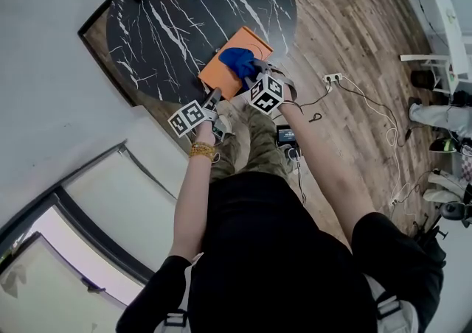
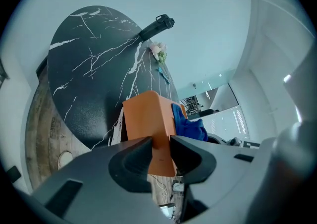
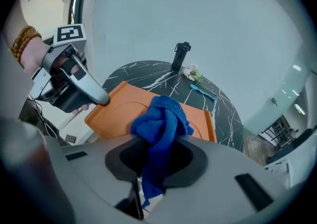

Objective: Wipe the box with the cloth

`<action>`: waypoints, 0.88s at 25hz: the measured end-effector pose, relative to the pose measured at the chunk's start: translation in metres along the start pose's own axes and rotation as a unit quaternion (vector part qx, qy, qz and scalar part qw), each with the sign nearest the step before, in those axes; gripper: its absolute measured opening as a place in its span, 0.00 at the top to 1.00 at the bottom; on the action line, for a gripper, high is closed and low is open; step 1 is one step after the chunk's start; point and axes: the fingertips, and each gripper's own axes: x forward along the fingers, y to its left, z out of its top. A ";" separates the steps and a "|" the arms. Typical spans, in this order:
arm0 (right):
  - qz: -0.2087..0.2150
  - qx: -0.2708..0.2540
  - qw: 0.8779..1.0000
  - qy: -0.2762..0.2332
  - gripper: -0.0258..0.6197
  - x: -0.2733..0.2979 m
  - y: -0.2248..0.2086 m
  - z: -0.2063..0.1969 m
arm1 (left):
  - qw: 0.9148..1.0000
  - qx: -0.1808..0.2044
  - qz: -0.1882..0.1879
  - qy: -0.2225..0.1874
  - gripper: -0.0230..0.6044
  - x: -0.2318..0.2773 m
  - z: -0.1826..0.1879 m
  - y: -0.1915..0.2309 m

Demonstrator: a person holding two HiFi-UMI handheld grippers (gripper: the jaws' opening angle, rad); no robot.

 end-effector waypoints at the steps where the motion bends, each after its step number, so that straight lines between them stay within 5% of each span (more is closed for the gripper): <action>1: 0.004 0.009 1.000 -0.009 0.85 -0.001 0.009 0.002 | 1.000 0.000 0.002 0.000 0.78 0.000 0.000 0.000; 6: 0.025 0.063 0.997 -0.042 0.85 -0.007 0.054 0.013 | 1.000 -0.006 0.006 -0.002 0.78 0.002 -0.001 -0.001; 8: 0.032 0.124 0.990 -0.055 0.85 -0.009 0.060 0.018 | 1.000 -0.012 0.004 -0.004 0.78 0.001 0.001 0.000; 11: 0.094 0.258 0.956 -0.101 0.85 -0.015 0.071 0.020 | 1.000 -0.022 0.000 -0.002 0.78 0.001 0.000 0.000; 14: 0.170 0.300 0.926 -0.154 0.85 -0.037 0.072 0.020 | 1.000 -0.021 0.000 0.003 0.78 0.003 -0.001 0.000; 17: 0.094 0.278 0.937 -0.188 0.85 -0.056 0.015 0.007 | 1.000 -0.017 0.000 0.009 0.78 0.003 0.002 0.002; 20: -0.037 0.211 0.965 -0.155 0.85 -0.064 -0.059 -0.019 | 1.000 -0.015 0.000 0.010 0.77 0.004 0.003 0.004; 22: -0.073 0.188 0.973 -0.115 0.85 -0.061 -0.093 -0.036 | 1.000 -0.017 -0.001 0.011 0.76 0.004 0.001 0.002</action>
